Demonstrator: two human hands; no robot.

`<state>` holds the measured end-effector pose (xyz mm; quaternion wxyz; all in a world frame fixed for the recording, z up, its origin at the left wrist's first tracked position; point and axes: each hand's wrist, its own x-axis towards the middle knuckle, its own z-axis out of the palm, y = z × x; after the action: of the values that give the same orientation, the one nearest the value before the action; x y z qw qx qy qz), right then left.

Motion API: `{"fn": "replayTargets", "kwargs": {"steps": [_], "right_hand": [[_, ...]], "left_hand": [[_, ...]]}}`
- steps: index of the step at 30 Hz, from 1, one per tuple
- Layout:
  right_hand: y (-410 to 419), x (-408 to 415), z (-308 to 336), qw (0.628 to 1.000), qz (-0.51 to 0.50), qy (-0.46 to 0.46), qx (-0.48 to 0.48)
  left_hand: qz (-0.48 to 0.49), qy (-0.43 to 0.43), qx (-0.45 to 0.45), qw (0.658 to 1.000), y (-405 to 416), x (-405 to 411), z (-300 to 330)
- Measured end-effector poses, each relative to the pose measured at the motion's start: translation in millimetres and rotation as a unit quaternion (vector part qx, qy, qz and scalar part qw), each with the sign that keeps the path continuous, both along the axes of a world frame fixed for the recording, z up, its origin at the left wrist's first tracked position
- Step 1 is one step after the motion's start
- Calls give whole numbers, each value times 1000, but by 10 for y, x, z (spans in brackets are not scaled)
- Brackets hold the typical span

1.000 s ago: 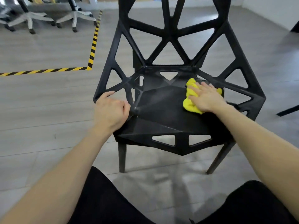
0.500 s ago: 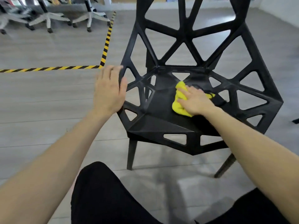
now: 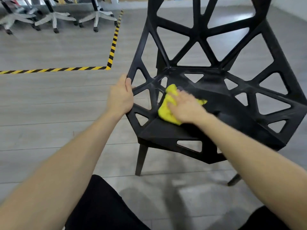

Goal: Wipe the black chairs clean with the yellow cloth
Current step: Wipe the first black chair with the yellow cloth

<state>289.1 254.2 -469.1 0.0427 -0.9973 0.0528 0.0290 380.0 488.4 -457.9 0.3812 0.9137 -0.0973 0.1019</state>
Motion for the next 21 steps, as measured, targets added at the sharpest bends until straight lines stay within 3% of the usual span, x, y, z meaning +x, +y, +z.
{"fn": "replayTargets", "kwargs": {"steps": [3, 5, 8, 11, 14, 17, 19, 21], "right_hand": [[-421, 438, 17, 987, -153, 19, 48], [-113, 368, 40, 991, -115, 11, 62], [578, -366, 77, 995, 55, -8, 81], [516, -560, 130, 986, 117, -24, 115], [-31, 239, -43, 993, 103, -53, 38], [-383, 940, -113, 997, -36, -11, 60], [-278, 992, -145, 995, -59, -33, 75], [-142, 689, -113, 996, -13, -20, 88]], "left_hand": [[-2, 2, -14, 1000, -30, -41, 32], [1, 1, -28, 1000, -51, -56, 34], [5, -8, -19, 1000, -60, -57, 16], [1, -14, -7, 1000, -34, -62, 13], [4, -25, -15, 1000, -36, -75, 7], [0, -2, -35, 999, -52, -55, 3], [-23, 51, -94, 994, -46, -69, 46], [-37, 70, -94, 992, -46, -117, 108]]}}
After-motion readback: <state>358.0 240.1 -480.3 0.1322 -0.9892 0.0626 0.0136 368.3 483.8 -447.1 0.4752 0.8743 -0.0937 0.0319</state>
